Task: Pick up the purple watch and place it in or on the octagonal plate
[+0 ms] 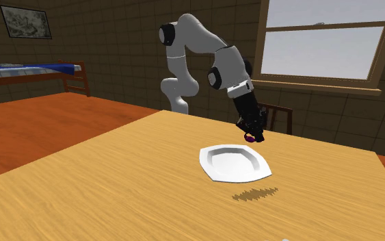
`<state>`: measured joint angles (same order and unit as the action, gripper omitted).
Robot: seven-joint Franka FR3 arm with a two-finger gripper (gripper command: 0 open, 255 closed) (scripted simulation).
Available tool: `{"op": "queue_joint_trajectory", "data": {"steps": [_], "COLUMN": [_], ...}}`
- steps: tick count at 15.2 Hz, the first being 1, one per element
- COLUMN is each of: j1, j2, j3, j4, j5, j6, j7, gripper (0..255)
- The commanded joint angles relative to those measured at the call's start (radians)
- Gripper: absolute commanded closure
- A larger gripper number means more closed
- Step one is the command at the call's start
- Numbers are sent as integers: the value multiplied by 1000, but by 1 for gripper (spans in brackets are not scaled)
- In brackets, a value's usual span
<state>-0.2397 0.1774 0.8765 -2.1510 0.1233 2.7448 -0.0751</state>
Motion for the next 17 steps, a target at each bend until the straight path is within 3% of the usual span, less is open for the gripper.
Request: {"op": "queue_joint_trajectory", "data": {"steps": [1, 5, 6, 9, 11, 17], "j1": [1, 1, 1, -111, -134, -101], "j2": [2, 2, 2, -120, -178, -77], "j3": [-2, -2, -2, 72, 66, 64], "j4": [-1, 2, 2, 5, 19, 9], "j5": [-2, -3, -3, 161, 215, 105], "j6": [-1, -1, -1, -210, -326, -240], "j7": [2, 3, 3, -184, -259, -185], "gripper": [255, 255, 0, 0, 0, 0]}}
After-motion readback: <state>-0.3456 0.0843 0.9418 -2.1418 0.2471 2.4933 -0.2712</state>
